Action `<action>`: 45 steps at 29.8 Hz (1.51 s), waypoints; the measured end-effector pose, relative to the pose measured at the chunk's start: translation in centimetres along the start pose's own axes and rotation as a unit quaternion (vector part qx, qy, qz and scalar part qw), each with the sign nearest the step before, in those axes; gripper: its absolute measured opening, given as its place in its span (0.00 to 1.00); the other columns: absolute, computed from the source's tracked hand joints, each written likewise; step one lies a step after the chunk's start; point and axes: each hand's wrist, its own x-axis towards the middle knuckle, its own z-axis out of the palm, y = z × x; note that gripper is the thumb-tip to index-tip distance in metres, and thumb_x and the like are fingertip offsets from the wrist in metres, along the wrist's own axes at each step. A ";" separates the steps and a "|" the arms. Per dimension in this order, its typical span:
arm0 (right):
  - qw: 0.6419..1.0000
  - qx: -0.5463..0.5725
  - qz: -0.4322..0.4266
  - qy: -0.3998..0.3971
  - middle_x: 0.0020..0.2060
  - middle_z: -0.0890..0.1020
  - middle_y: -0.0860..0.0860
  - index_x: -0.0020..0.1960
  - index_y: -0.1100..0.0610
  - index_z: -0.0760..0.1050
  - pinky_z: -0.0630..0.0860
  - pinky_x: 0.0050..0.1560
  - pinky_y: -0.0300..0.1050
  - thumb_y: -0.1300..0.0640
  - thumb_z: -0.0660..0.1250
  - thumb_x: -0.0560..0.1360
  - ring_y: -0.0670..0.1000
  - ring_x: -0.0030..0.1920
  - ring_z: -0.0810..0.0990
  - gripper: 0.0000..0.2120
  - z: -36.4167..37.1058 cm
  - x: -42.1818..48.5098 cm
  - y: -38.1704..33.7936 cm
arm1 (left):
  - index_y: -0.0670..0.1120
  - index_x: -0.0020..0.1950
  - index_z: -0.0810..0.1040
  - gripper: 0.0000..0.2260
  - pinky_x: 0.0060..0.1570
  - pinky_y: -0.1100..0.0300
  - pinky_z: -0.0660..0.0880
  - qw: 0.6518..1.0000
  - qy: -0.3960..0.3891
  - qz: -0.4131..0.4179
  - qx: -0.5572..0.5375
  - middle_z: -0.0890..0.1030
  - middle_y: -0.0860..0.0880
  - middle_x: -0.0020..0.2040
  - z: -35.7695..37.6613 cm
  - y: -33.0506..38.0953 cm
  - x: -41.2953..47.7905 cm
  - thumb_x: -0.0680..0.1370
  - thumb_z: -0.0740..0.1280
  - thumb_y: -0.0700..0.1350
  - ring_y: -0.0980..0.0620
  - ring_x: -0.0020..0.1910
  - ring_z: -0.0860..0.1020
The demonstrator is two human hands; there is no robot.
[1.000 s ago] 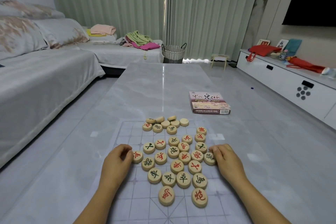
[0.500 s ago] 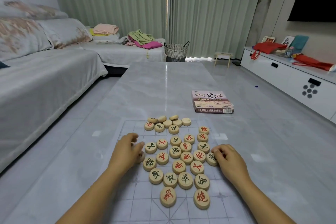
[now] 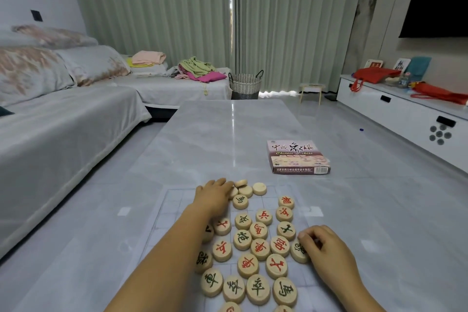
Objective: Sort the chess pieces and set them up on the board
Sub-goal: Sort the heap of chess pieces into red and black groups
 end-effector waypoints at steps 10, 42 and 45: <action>1.000 0.008 0.013 0.000 0.42 0.78 0.46 0.38 0.50 0.75 0.73 0.43 0.46 0.52 0.62 0.75 0.47 0.41 0.76 0.08 -0.1 -0.4 -0.3 | 0.56 0.68 0.67 0.16 0.65 0.51 0.60 0.997 0.034 0.062 -0.044 0.62 0.54 0.73 1.1 -0.3 -7.5 0.81 0.52 0.49 0.50 0.71 0.61; 0.894 -0.232 -0.344 -0.170 0.70 0.67 0.48 0.69 0.52 0.67 0.56 0.67 0.48 0.53 0.52 0.80 0.51 0.70 0.61 0.18 10.1 1.2 -14.8 | 0.64 0.72 0.54 0.41 0.67 0.65 0.45 0.990 0.101 -0.003 -0.101 0.57 0.62 0.74 2.9 -8.0 -18.3 0.62 0.30 0.75 0.65 0.73 0.53; 0.877 -0.258 -0.350 -0.205 0.71 0.66 0.48 0.69 0.54 0.65 0.54 0.68 0.48 0.52 0.51 0.80 0.50 0.71 0.60 0.19 11.8 1.2 -15.4 | 0.63 0.73 0.54 0.42 0.67 0.64 0.46 0.989 0.100 -0.008 -0.111 0.58 0.61 0.74 2.6 -7.9 -18.2 0.62 0.31 0.75 0.64 0.73 0.54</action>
